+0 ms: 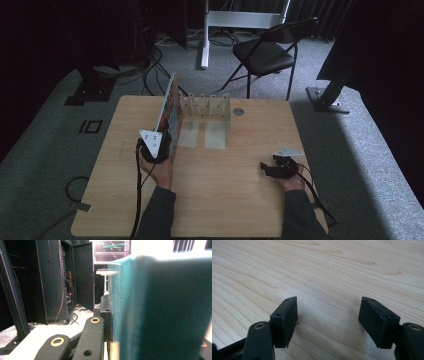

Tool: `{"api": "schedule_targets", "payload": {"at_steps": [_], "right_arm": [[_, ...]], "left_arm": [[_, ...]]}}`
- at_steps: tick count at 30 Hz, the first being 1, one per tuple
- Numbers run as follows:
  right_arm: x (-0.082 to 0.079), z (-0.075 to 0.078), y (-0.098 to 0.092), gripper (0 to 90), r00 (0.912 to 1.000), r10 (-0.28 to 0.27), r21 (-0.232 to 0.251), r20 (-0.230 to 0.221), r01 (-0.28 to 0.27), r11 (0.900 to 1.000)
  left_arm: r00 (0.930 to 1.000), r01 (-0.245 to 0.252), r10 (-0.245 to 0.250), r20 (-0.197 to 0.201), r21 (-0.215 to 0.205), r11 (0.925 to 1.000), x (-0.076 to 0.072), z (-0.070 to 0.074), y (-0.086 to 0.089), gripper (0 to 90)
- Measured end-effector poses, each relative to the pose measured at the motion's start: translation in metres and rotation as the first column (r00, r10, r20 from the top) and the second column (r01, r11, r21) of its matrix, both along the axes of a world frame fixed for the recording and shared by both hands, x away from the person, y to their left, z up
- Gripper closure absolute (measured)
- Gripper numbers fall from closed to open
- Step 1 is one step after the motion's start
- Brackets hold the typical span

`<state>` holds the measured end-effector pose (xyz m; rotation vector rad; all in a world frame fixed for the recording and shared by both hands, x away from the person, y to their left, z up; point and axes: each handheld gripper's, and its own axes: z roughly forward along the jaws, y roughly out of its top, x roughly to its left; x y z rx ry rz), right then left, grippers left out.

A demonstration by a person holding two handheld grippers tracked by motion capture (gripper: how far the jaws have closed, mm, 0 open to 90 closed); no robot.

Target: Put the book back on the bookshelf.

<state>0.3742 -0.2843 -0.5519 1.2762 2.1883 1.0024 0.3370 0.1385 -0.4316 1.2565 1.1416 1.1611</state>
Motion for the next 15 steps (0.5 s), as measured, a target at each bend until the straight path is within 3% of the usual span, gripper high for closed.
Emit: {"api": "schedule_targets", "payload": {"at_steps": [15], "right_arm": [[0.0, 0.0, 0.0, 31.3, 1.0, 0.0, 0.0, 0.0, 0.0, 1.0]], "left_arm": [[1.0, 0.001, -0.001, -0.003, -0.005, 1.0, 0.0, 0.0, 0.0026, 79.9]]}}
